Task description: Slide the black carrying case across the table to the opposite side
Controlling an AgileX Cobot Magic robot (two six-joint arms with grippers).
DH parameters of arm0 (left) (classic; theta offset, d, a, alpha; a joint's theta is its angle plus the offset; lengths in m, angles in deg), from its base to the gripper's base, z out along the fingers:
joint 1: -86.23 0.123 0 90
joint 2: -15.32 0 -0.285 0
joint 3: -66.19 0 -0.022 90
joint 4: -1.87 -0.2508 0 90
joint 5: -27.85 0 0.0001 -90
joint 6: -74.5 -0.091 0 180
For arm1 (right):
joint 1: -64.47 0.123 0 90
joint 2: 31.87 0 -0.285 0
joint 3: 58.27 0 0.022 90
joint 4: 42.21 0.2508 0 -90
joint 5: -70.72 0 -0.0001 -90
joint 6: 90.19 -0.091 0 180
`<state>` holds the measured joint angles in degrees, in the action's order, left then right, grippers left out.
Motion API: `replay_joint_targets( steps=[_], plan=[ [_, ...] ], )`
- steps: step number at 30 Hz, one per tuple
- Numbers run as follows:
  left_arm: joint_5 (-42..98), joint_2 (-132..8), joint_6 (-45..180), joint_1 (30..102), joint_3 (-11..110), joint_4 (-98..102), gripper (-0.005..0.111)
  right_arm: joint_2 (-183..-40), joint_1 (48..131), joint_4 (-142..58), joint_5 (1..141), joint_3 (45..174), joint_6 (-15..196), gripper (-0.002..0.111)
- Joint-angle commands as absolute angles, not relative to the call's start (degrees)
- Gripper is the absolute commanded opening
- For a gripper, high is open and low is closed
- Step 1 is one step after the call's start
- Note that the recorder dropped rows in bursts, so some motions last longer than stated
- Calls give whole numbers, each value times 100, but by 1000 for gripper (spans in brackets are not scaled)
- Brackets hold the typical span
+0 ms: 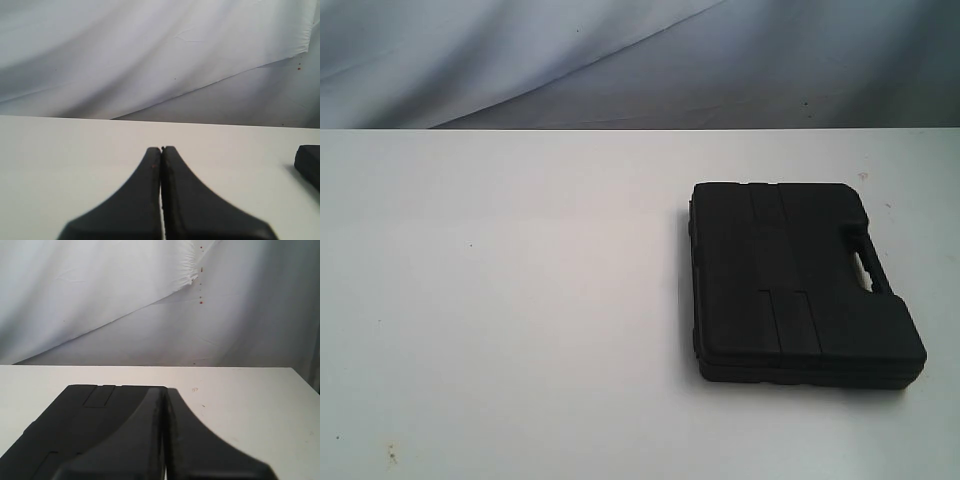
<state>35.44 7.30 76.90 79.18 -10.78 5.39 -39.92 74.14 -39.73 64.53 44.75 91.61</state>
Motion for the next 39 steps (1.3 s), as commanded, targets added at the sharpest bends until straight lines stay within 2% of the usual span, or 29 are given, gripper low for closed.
replay_joint_targets(
  steps=[1, 39],
  plan=[
    [3537, 753, 7702, 7929, -1103, 564, 0, -3966, 7373, -4280, 6472, 4452, 8903, 0],
    [3537, 753, 7702, 7929, -1103, 564, 0, -3966, 7373, -4279, 6454, 4452, 8847, 0]
  ],
)
